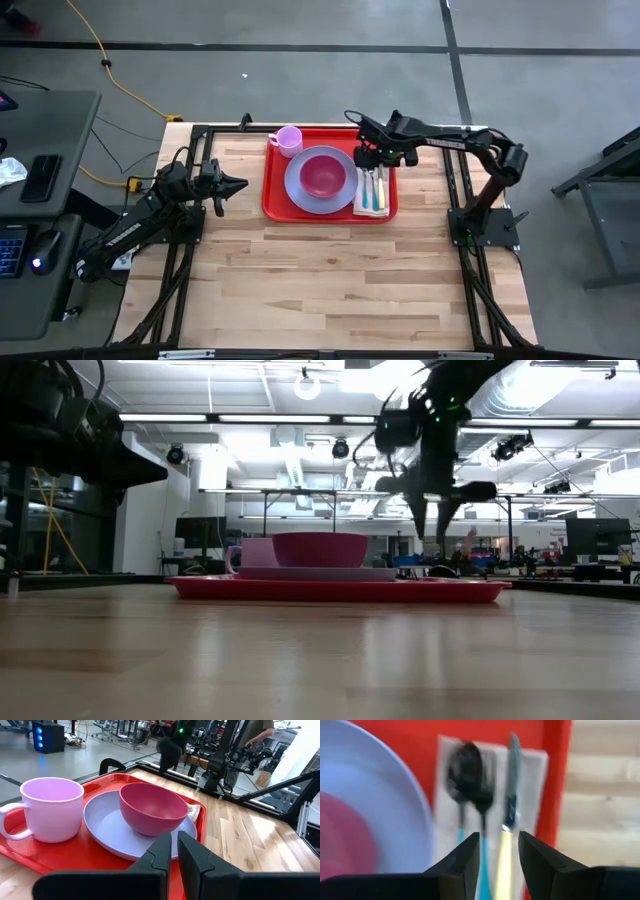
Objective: Set up tray
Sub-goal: Adjust the blue fork
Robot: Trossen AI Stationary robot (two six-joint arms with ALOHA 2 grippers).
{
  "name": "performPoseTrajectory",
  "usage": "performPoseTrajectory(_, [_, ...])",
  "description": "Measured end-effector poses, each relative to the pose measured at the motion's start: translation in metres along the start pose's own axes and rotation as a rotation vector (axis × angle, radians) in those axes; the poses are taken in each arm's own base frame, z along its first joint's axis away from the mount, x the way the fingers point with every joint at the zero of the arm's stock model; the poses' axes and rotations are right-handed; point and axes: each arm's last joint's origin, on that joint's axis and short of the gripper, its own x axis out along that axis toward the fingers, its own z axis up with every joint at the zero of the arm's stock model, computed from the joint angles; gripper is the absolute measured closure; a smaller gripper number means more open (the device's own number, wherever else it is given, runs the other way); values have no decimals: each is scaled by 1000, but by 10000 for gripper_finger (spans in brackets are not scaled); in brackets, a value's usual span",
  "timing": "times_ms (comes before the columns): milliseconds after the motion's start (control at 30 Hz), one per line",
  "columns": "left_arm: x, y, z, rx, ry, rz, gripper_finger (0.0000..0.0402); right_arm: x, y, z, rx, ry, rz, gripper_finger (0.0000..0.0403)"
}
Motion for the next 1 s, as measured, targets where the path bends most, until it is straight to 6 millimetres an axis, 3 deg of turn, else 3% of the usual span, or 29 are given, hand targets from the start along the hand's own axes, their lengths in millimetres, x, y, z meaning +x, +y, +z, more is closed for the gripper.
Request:
performPoseTrajectory(167, [0, 0, 0, -8, 0, 0, 339, -9, 19, -2, -28, -131, 149, 289])
performPoseTrajectory(300, [0, 0, 0, -26, 0, 0, 339, 2, 36, -4, -115, -179, 221, 292])
performPoseTrajectory(467, [0, 0, 0, -31, 0, -2, 339, 21, 31, -5, -131, -134, 109, 305])
performPoseTrajectory(1000, [0, 0, 0, -45, -2, 10, 339, 43, 19, -5, -178, -40, -58, 313])
